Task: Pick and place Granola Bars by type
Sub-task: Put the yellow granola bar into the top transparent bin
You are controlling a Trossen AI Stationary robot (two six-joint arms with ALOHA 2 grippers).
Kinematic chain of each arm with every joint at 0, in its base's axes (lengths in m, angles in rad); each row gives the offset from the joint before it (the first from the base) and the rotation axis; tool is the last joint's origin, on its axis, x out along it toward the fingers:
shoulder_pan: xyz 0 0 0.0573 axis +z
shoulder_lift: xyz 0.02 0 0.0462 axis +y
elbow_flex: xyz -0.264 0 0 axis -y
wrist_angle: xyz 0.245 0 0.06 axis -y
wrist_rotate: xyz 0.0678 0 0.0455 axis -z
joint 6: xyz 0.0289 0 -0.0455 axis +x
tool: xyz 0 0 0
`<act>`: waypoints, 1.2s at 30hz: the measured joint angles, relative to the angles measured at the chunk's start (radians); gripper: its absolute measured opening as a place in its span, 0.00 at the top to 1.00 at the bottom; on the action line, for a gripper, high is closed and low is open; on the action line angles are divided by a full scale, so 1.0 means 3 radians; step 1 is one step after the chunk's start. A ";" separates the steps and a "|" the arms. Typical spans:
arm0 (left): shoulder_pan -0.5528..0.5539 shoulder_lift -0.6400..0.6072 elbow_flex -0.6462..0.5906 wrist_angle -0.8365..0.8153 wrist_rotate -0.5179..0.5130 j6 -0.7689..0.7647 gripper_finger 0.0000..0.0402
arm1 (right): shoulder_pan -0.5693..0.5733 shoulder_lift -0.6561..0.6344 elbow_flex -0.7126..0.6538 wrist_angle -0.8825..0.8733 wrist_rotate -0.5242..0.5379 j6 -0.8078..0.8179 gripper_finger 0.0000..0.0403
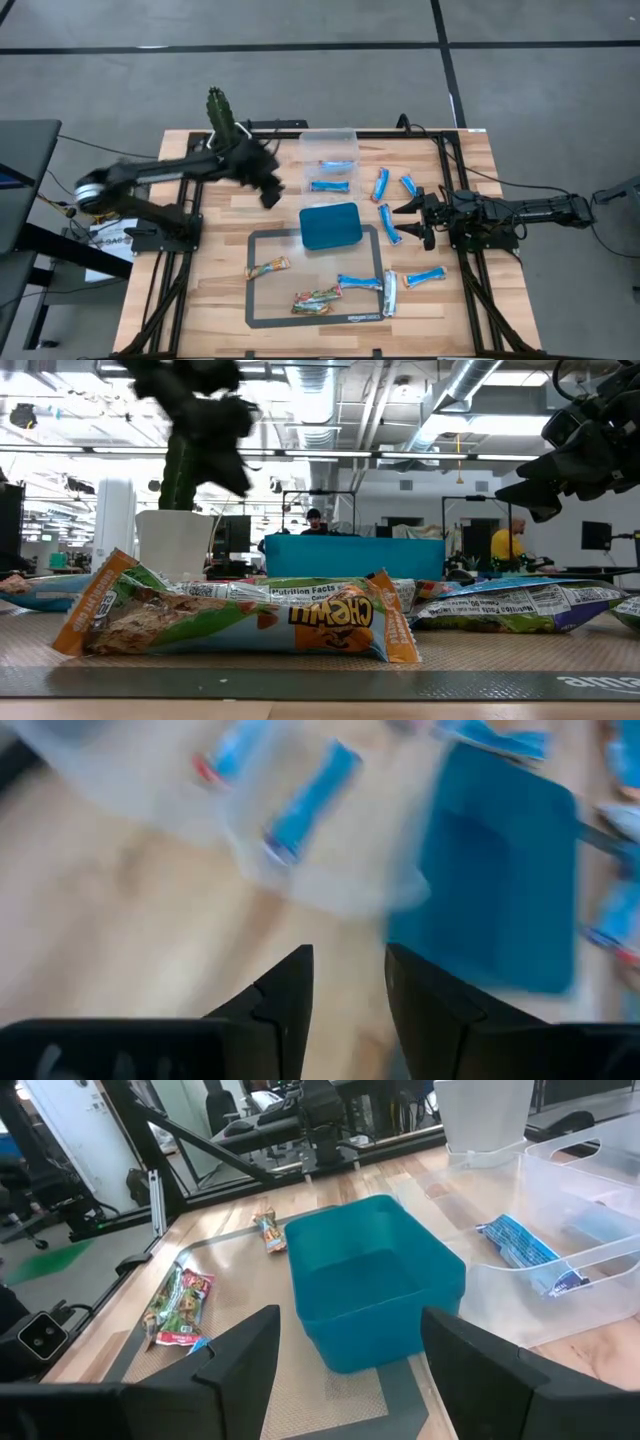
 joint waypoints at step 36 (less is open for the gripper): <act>-0.1894 -0.1369 -0.1455 0.0066 0.0015 -0.1508 0.71 | 0.0000 -0.0001 0.0000 0.0001 0.0000 -0.0001 0.42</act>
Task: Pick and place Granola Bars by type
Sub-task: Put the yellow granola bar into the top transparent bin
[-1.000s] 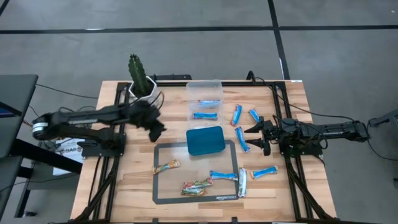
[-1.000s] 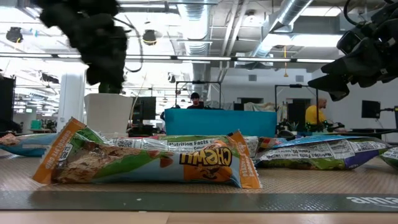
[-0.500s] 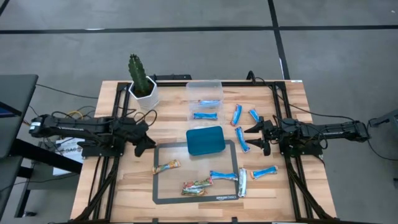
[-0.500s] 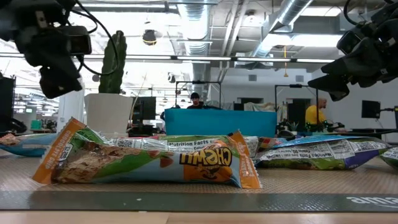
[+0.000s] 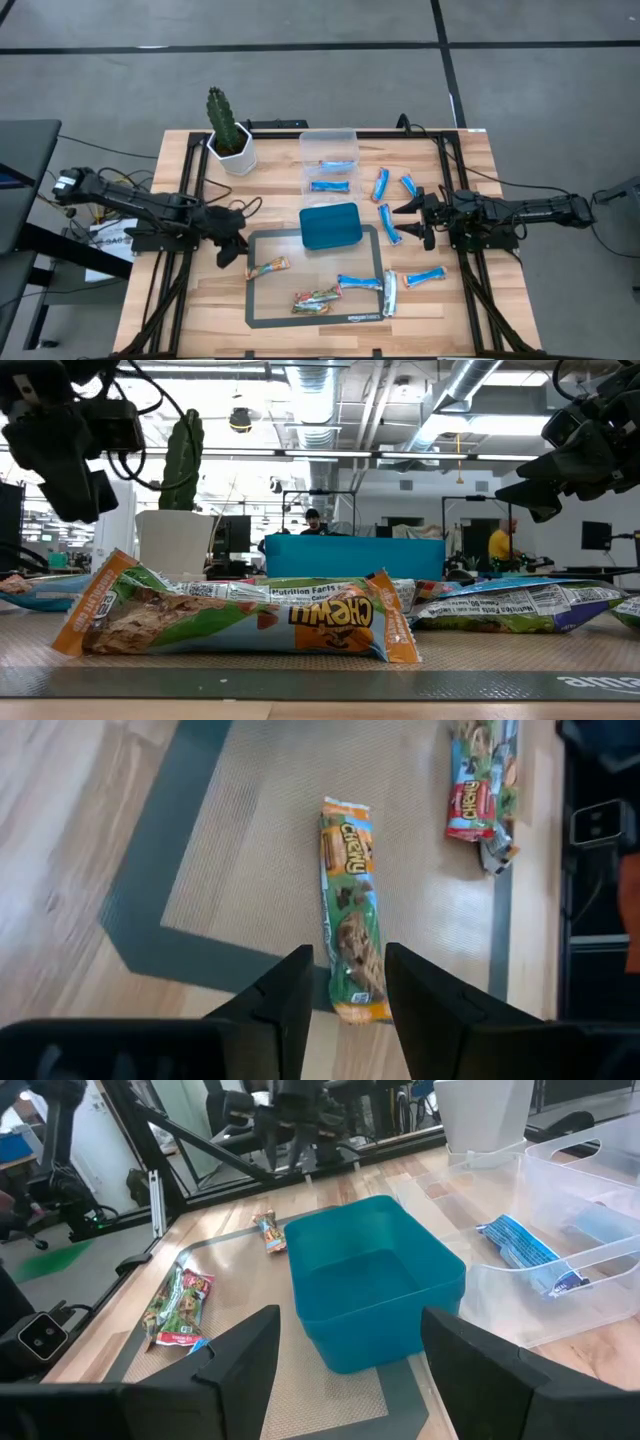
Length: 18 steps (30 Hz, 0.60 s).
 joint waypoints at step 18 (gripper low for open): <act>-0.0356 0.2089 0.1582 -0.0937 -0.0441 0.0224 0.71 | 0.0001 0.0000 0.0000 0.0001 0.0000 0.0000 0.42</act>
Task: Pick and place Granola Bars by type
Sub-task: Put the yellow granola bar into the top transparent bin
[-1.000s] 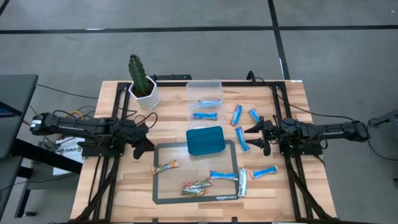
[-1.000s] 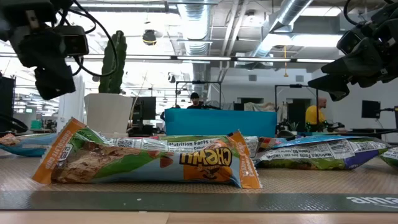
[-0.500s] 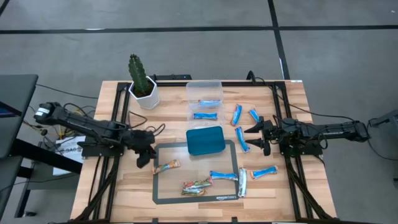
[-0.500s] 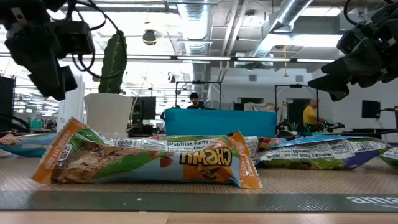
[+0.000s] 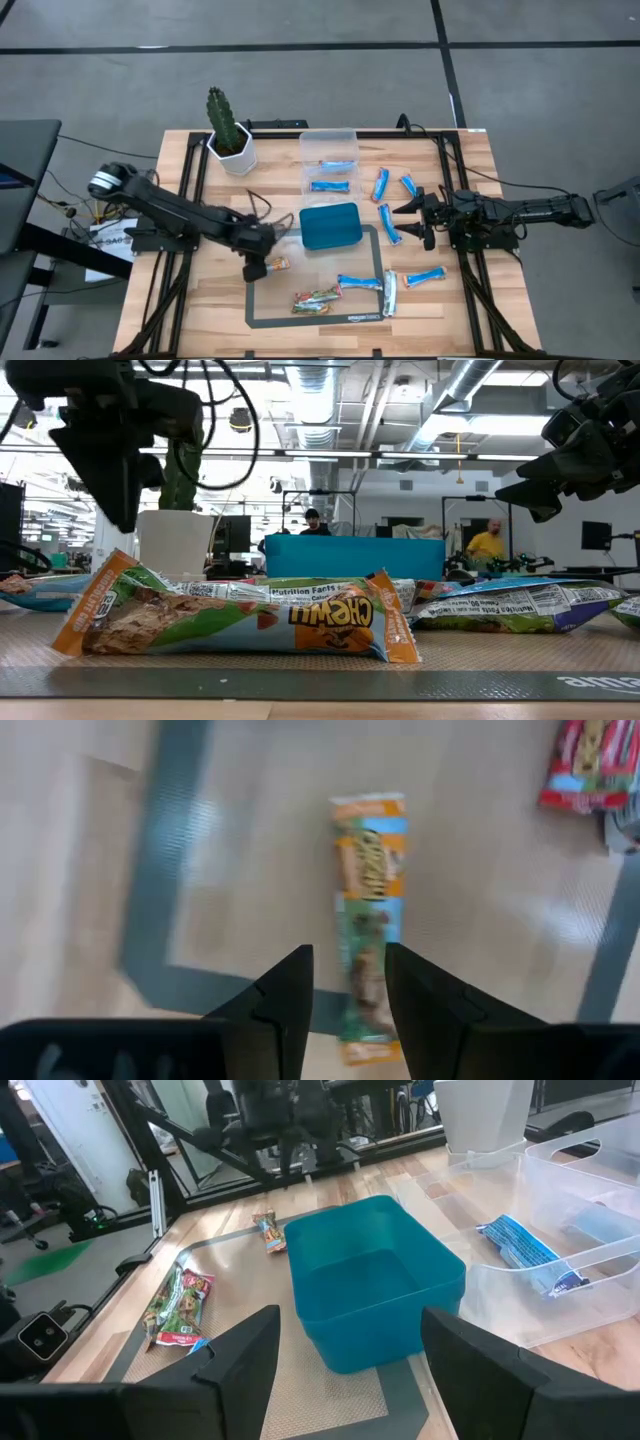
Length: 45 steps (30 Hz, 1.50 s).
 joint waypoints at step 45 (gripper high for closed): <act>-0.0204 0.1110 0.0459 -0.0223 -0.0307 -0.0295 0.52 | -0.0001 0.0000 0.0000 0.0000 0.0000 0.0000 0.42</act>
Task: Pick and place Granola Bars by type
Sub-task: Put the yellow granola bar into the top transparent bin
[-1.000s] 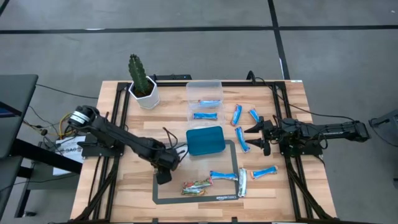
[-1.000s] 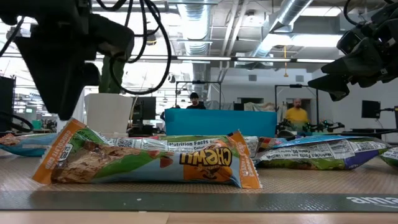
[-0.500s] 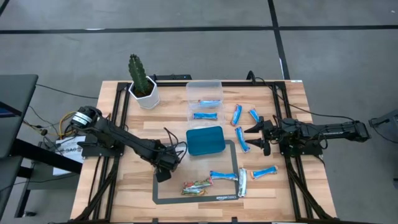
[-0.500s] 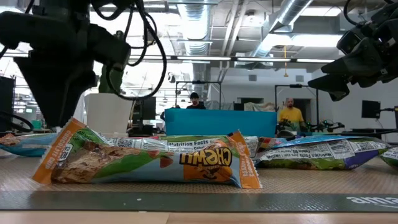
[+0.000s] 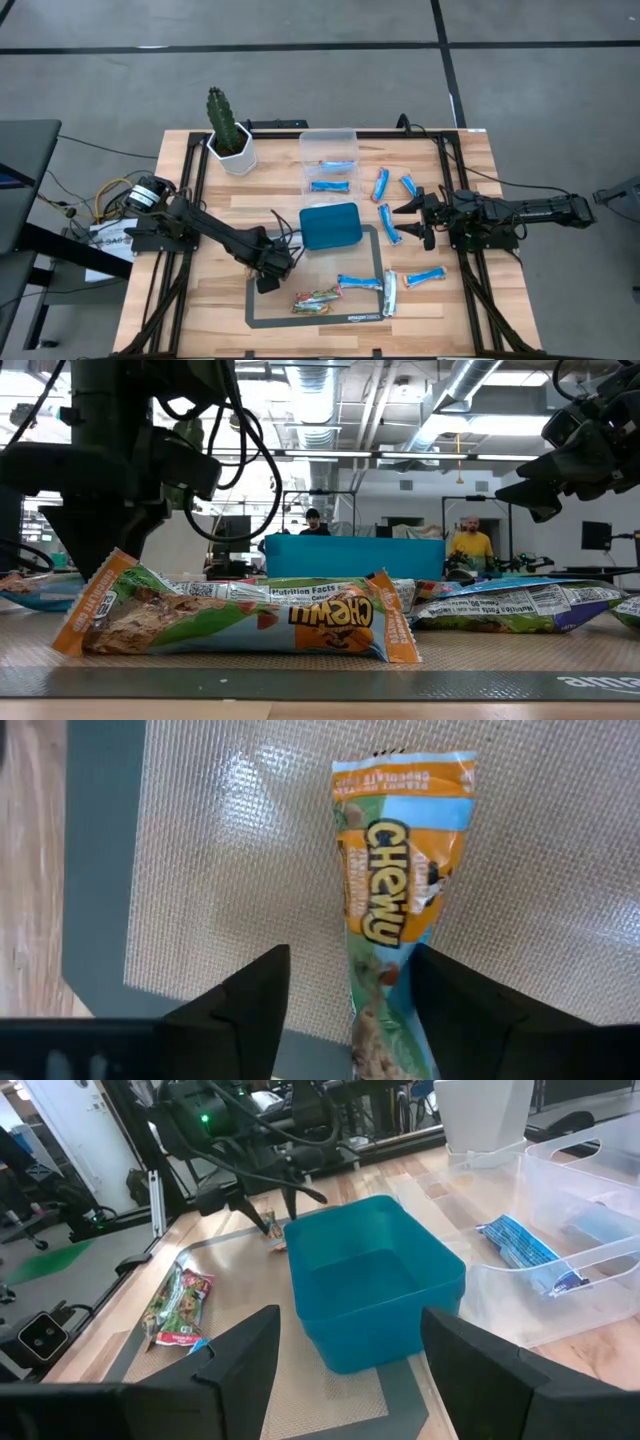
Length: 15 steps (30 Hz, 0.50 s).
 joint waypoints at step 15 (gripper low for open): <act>0.0004 -0.0125 0.0000 0.0138 0.0203 -0.0119 0.90 | 0.0000 0.0000 0.0001 0.0000 0.0001 0.0000 0.42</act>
